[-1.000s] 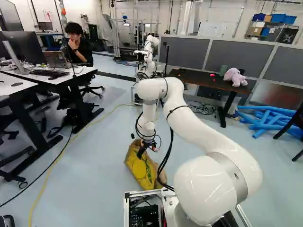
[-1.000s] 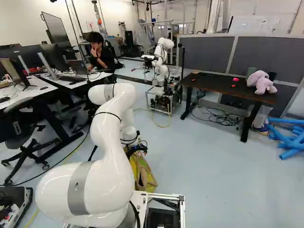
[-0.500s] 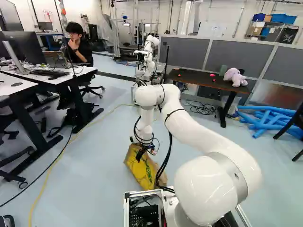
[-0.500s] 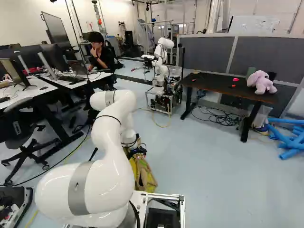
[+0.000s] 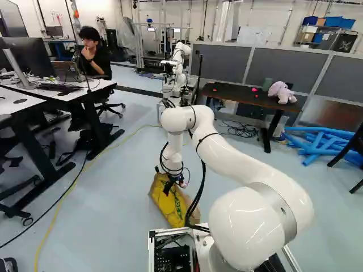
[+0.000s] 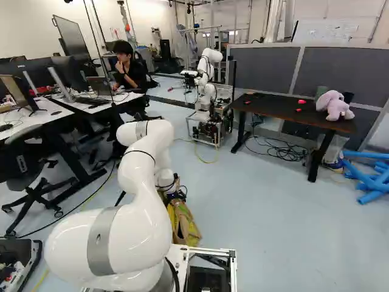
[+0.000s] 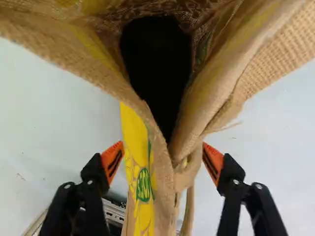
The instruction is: Pick up the bag on the ground and place it on the table
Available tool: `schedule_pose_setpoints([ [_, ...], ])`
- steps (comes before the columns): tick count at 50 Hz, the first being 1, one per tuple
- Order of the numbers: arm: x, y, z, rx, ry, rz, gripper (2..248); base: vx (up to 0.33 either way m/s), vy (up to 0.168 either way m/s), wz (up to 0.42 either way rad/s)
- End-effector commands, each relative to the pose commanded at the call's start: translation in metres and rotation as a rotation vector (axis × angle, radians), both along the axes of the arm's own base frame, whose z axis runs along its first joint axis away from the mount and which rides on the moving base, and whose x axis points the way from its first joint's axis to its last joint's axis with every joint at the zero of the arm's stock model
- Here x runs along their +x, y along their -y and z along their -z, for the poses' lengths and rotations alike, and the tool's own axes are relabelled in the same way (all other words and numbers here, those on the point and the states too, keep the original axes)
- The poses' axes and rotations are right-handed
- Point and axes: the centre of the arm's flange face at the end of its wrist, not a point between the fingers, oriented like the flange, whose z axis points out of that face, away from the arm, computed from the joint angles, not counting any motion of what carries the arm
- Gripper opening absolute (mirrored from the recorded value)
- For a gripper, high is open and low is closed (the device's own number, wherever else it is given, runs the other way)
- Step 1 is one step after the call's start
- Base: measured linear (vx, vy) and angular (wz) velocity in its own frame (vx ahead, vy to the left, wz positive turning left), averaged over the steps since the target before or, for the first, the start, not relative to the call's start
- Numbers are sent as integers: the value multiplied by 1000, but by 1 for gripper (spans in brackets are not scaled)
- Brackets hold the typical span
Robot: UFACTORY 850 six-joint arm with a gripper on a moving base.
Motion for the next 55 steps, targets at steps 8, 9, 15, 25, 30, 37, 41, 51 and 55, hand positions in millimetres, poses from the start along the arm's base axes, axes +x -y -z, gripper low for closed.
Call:
schedule_pose_setpoints([
  [8,0,0,0,0,0,0,151,0,0,0],
  [9,0,0,0,0,0,0,151,0,0,0],
  [15,0,0,0,0,0,0,114,0,0,0],
  [25,0,0,0,0,0,0,39,0,0,0],
  [30,0,0,0,0,0,0,22,0,0,0],
  [37,0,0,0,0,0,0,22,0,0,0],
  [41,0,0,0,0,0,0,22,0,0,0],
  [51,0,0,-10,0,1,0,22,0,0,0],
  [55,0,0,-15,0,2,0,22,0,0,0],
])
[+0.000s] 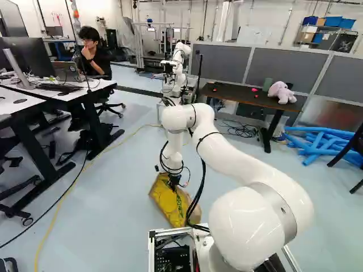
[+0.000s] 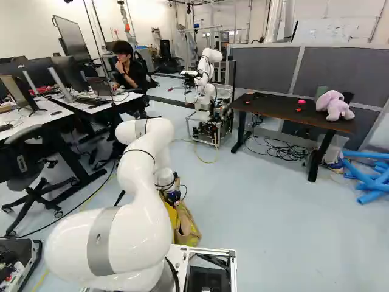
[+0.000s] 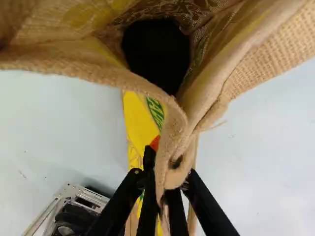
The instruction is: Pick up the bag on the ground and place it on the table
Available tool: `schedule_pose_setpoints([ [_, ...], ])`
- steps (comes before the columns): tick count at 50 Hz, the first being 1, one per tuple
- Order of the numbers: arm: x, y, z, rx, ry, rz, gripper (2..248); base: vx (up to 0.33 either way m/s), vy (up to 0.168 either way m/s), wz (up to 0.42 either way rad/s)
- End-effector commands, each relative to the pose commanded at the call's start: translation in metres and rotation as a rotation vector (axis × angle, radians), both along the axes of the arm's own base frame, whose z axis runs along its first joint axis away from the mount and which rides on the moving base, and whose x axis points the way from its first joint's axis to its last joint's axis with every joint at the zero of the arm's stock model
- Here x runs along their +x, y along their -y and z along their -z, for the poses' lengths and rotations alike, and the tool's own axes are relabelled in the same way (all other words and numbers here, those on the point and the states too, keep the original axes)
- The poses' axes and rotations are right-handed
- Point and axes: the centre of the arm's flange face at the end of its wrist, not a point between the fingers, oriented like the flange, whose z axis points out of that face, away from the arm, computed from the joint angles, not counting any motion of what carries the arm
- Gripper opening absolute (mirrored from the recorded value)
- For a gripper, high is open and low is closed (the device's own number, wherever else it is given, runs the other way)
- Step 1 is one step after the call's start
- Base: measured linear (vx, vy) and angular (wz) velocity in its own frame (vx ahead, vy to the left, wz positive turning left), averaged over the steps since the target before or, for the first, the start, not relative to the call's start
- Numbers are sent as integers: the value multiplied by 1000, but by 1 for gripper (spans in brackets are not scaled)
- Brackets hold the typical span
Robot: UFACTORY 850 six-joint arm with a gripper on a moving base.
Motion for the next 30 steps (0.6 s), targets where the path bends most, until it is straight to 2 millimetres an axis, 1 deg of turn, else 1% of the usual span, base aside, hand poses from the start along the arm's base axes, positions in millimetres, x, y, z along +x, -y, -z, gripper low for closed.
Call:
schedule_pose_setpoints([
  [30,-1,1,-45,1,10,29,22,0,0,0],
])
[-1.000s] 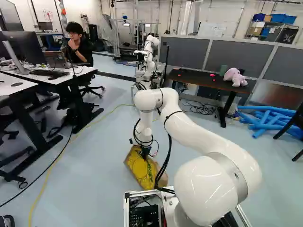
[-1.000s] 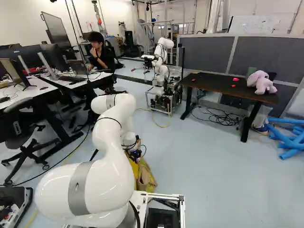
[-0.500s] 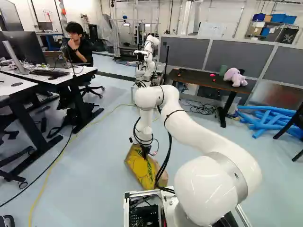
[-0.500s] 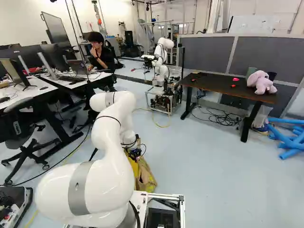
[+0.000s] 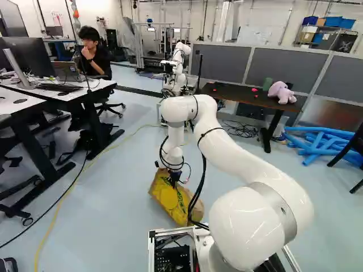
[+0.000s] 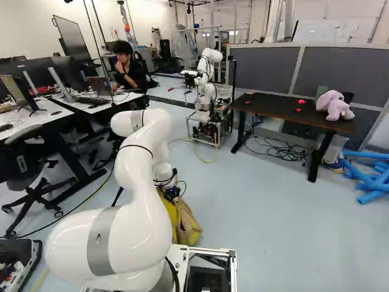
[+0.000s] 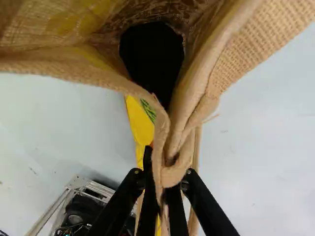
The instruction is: Pick up the bag on the ground and place it on the table
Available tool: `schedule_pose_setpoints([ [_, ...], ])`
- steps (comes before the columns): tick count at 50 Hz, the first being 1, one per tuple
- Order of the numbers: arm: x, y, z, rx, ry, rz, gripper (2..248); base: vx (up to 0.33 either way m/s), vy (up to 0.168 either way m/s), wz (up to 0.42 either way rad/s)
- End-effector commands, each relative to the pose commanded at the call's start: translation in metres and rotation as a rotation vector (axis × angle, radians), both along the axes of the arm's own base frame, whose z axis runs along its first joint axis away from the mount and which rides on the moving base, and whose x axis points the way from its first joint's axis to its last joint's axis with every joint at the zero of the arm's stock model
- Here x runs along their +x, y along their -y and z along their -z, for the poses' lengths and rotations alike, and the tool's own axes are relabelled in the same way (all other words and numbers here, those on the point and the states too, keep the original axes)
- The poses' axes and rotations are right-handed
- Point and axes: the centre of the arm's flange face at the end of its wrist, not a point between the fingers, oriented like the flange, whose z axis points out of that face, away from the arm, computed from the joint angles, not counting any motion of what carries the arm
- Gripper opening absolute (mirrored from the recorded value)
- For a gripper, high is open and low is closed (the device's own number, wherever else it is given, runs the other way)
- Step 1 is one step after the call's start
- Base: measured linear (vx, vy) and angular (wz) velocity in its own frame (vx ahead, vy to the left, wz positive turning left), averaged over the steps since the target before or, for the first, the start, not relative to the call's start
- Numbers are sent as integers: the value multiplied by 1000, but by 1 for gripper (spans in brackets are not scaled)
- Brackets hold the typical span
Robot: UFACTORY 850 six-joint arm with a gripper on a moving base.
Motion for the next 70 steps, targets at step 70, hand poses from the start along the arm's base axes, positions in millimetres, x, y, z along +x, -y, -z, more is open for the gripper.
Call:
schedule_pose_setpoints([
  [70,-30,10,-106,-9,-55,96,22,0,0,0],
])
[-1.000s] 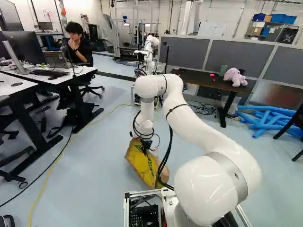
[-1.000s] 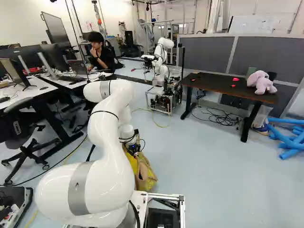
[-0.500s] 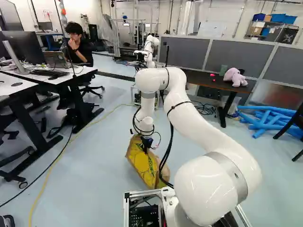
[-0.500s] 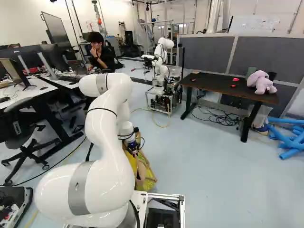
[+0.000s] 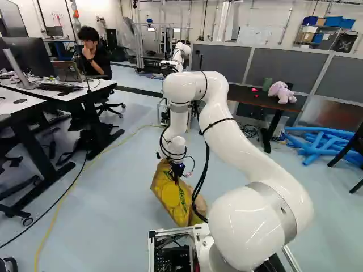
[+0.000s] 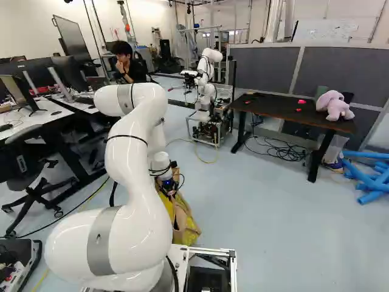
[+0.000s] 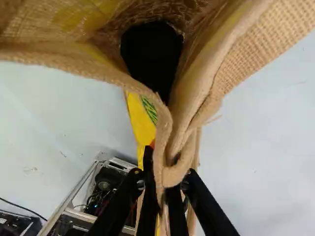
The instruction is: Pick up the bag on the ground and place it on the table
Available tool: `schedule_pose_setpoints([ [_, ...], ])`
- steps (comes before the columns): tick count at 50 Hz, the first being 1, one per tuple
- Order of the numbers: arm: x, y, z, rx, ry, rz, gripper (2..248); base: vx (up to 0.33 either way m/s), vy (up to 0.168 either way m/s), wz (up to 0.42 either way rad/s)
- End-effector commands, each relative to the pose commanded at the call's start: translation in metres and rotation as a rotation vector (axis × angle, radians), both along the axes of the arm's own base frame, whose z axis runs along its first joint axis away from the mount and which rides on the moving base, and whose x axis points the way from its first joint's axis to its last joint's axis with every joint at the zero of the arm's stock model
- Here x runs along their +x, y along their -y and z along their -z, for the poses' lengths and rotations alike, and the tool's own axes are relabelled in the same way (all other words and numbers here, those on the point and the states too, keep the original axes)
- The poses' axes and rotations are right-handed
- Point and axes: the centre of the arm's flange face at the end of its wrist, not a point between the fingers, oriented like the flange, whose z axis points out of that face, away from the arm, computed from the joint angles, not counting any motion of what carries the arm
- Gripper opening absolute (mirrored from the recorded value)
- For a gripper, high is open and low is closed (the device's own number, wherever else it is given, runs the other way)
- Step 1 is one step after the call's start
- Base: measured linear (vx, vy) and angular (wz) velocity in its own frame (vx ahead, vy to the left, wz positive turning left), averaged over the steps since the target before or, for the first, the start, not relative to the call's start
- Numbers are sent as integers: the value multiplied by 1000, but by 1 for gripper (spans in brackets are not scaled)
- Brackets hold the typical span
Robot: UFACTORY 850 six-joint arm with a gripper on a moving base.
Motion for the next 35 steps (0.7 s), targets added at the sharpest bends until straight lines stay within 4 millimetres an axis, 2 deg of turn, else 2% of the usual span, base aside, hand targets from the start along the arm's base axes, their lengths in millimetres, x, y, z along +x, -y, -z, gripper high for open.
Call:
schedule_pose_setpoints([
  [35,-27,33,-53,0,-1,57,22,0,0,0],
])
